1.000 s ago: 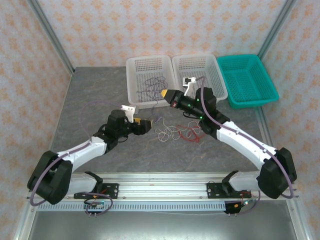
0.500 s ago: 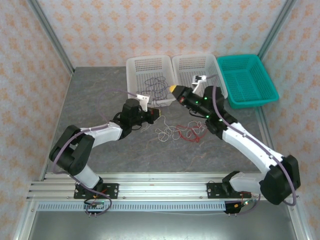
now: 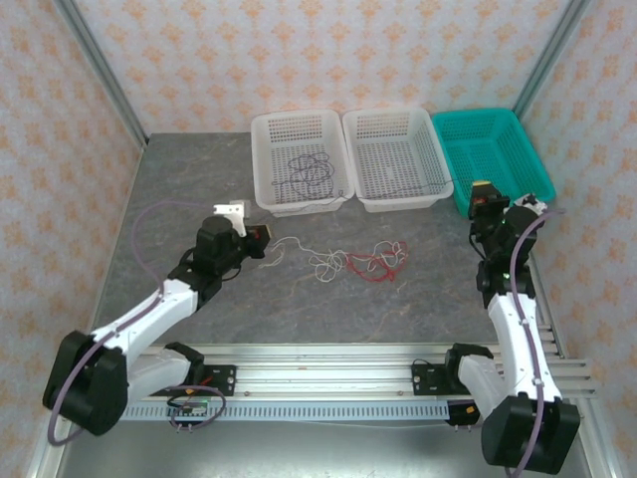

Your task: Untangle the cables

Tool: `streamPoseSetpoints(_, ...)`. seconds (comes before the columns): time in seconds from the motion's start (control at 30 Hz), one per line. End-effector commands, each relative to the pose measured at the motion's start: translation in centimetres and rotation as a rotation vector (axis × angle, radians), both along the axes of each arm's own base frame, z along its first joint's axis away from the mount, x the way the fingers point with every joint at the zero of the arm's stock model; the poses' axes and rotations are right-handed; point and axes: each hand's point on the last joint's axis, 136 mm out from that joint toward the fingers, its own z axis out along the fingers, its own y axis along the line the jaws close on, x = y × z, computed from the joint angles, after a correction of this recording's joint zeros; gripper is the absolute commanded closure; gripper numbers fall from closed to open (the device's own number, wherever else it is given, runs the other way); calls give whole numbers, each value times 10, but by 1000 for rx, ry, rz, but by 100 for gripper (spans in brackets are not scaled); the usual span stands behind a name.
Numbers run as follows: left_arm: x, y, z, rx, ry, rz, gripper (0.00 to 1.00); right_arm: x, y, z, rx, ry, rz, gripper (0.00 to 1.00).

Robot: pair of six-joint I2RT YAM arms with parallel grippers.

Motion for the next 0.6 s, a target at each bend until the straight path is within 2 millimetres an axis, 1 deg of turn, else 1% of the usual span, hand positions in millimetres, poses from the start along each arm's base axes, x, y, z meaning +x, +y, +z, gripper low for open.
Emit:
streamPoseSetpoints(0.0, -11, -2, 23, -32, -28, -32, 100, 6, 31, 21, -26, -86, 135, 100)
streamPoseSetpoints(0.03, -13, -7, 38, -59, -56, -61, 100, 6, 43, 22, -66, -90, 172, 100)
streamPoseSetpoints(0.07, -16, -14, 57, -91, -91, -100, 100, 5, 58, 21, -116, -92, 215, 100)
streamPoseSetpoints(0.13, -19, -27, 93, -152, -146, -174, 100, 3, 85, 13, -207, -84, 297, 99)
streamPoseSetpoints(0.17, -21, -35, 111, -187, -168, -213, 100, 0, 100, 8, -247, -89, 347, 89)
streamPoseSetpoints(0.2, -22, -41, 127, -221, -185, -245, 100, -3, 117, 2, -283, -102, 407, 68)
streamPoseSetpoints(0.23, -20, -45, 136, -243, -183, -262, 100, -6, 131, -4, -316, -112, 456, 53)
streamPoseSetpoints(0.27, -17, -48, 144, -259, -167, -267, 100, -10, 145, -13, -358, -111, 508, 44)
streamPoseSetpoints(0.3, -13, -50, 148, -261, -146, -263, 100, -16, 159, -23, -406, -108, 565, 39)
streamPoseSetpoints(0.33, -8, -51, 148, -284, -96, -240, 100, -21, 169, -30, -449, -106, 611, 37)
streamPoseSetpoints(0.4, 4, -47, 136, -283, 18, -164, 100, -32, 184, -48, -547, -83, 678, 35)
streamPoseSetpoints(0.47, 7, -48, 122, -276, 110, -141, 100, -44, 194, -60, -636, -85, 735, 35)
streamPoseSetpoints(0.5, 9, -50, 114, -273, 147, -141, 100, -53, 204, -63, -681, -113, 785, 35)
streamPoseSetpoints(0.57, 9, -56, 108, -297, 160, -166, 100, -68, 222, -74, -756, -156, 877, 37)
